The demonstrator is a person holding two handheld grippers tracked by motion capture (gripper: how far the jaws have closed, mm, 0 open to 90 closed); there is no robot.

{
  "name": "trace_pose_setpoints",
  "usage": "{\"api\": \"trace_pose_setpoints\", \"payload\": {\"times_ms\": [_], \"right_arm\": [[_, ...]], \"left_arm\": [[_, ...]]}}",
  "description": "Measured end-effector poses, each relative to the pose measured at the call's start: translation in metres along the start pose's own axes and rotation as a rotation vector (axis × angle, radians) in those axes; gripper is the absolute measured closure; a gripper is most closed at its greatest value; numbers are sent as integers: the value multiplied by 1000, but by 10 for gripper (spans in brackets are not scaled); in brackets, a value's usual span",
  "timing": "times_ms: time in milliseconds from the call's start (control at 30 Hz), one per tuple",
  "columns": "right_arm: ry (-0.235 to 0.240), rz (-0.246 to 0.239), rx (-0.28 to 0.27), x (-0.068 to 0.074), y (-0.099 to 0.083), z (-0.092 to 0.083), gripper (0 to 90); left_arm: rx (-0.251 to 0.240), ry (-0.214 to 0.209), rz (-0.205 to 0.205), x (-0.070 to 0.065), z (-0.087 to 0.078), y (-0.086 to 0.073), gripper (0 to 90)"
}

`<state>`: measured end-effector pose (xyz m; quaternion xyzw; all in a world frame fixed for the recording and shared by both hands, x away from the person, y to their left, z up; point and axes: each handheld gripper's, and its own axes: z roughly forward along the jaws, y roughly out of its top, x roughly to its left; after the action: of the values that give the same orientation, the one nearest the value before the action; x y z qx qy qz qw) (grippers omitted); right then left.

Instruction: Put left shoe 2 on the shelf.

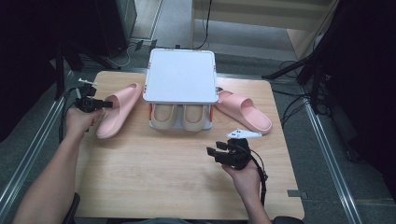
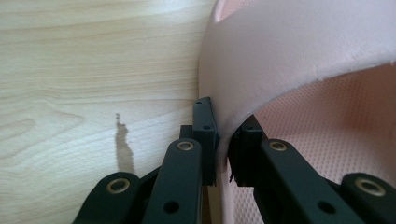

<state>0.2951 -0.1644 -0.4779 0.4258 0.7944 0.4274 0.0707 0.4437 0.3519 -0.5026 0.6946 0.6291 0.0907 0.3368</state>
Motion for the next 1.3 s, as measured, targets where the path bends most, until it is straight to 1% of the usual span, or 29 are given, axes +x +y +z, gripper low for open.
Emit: {"api": "trace_pose_setpoints", "payload": {"times_ms": [100,133,200,267,333,400,600,633,667,700,733,833,967,1067,1133,1300], "right_arm": [[6,-3,-2,0,2,1,511],[11,-4,-2,1,3,2,511],[17,-12,0,2,5,4,510],[28,-23,6,4,6,7,510],[34,-30,11,6,8,10,510],[45,-45,8,6,9,12,511],[63,-47,11,7,14,16,510],[68,-52,8,7,15,16,510],[69,-51,7,7,15,16,510],[73,-51,7,8,16,17,510],[75,-54,6,8,17,17,510],[85,-56,5,8,19,18,510],[94,-65,9,9,21,21,510],[98,-71,12,10,23,22,509],[101,-79,12,10,23,23,509],[106,-78,10,10,23,21,507]], "left_arm": [[-11,5,16,-6,-6,4,827],[-21,1,3,-8,-8,5,825],[-26,-1,-6,-9,-13,8,825],[-14,18,3,-12,-20,16,823],[-17,20,18,-15,-26,22,819],[-24,24,24,-19,-35,32,819],[-37,36,25,-27,-53,54,820],[-39,39,26,-28,-55,57,820],[-34,42,35,-30,-57,60,819],[-38,48,34,-33,-59,64,819],[-37,44,32,-35,-61,68,818],[-47,41,41,-45,-68,80,816],[-61,39,67,-62,-77,96,816],[-71,23,71,-74,-82,108,814],[-76,24,83,-84,-84,117,811],[-80,28,120,-105,-84,133,802]]}}
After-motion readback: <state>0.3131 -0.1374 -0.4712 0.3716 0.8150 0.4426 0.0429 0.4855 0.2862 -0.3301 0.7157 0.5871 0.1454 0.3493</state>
